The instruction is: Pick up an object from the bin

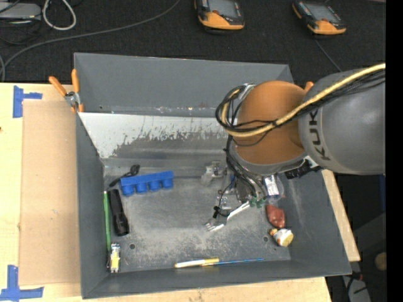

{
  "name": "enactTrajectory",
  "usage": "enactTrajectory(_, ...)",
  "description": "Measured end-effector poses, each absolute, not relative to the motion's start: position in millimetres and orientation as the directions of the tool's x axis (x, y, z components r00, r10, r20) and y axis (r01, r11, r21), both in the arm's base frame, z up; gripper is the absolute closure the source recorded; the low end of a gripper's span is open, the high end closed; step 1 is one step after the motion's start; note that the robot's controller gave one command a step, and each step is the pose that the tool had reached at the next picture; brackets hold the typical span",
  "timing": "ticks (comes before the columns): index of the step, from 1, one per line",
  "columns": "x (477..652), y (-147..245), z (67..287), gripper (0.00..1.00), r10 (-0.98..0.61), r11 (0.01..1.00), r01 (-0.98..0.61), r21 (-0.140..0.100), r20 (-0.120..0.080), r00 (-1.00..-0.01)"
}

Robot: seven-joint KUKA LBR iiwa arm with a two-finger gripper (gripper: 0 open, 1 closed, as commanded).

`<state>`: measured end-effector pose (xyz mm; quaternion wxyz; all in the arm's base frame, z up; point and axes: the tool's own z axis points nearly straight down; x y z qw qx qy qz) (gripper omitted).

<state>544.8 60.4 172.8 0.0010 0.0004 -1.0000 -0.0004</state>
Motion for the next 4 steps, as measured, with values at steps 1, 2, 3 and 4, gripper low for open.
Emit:
enactTrajectory(1, 532.3, 7, 102, 0.0, -0.139, 0.99, -0.139, 0.001, 0.001, -0.99)
enactTrajectory(2, 529.2, -5, 134, 0.0, -0.433, 0.901, -0.433, 0.002, -0.003, -0.901)
enactTrajectory(3, 538.3, -6, 115, 0.0, -0.229, 0.973, -0.229, 0.002, 0.004, -0.973)
enactTrajectory(4, 552.5, -13, 87, 0.0, -0.272, 0.962, -0.272, 0.002, -0.002, -0.962)
